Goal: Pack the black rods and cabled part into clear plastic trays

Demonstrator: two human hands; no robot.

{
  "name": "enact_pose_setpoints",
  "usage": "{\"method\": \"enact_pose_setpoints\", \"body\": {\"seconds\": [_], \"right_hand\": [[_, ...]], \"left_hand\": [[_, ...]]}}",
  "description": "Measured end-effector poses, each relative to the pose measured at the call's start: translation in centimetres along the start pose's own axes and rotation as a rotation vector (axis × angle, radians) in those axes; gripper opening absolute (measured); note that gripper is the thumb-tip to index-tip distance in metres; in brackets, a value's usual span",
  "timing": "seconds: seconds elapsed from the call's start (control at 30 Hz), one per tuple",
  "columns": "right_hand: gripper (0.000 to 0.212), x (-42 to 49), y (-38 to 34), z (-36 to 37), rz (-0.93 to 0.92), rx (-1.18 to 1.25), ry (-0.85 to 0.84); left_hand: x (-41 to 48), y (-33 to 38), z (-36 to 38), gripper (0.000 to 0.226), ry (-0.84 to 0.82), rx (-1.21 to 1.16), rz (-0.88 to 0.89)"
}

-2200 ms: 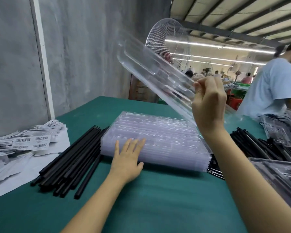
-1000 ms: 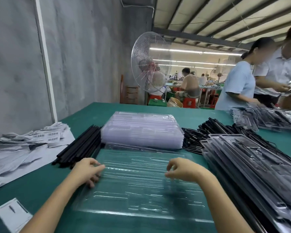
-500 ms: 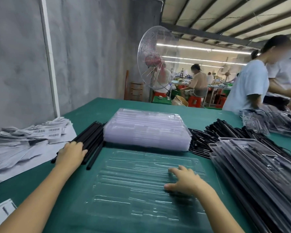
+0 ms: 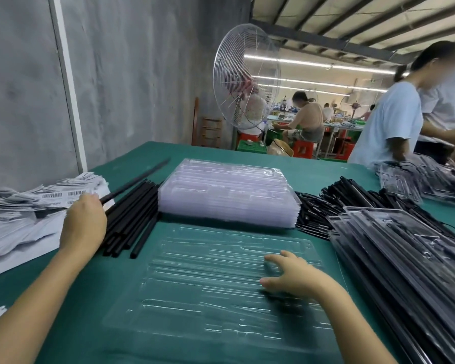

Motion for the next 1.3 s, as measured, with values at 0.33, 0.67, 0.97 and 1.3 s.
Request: {"method": "enact_pose_setpoints", "body": {"seconds": [0.33, 0.67, 0.97, 1.3], "right_hand": [[0.045, -1.7, 4.6, -3.1, 0.106, 1.468, 0.625], [0.012, -3.0, 6.5, -2.2, 0.148, 1.140, 0.448], [0.014, -3.9, 6.5, -2.3, 0.104, 0.665, 0.196], [0.019, -3.5, 6.0, -1.6, 0.146, 0.317, 0.052]], "left_hand": [[-6.5, 3.4, 1.3, 0.022, -0.774, -0.388, 0.304], [-8.7, 4.0, 4.1, 0.015, -0.927, -0.132, 0.478], [-8.6, 3.9, 3.6, 0.018, -0.875, -0.067, 0.566], [-9.4, 3.5, 3.3, 0.017, -0.825, -0.073, 0.541]]}}
Point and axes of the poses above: each hand's wrist, its own x-axis towards the middle knuckle, its own z-axis out of the palm, y = z × x, the point moved 4 cm from there along x, towards the middle knuckle, and after that the axes turned 10 degrees about -z, right-handed, at the moved point
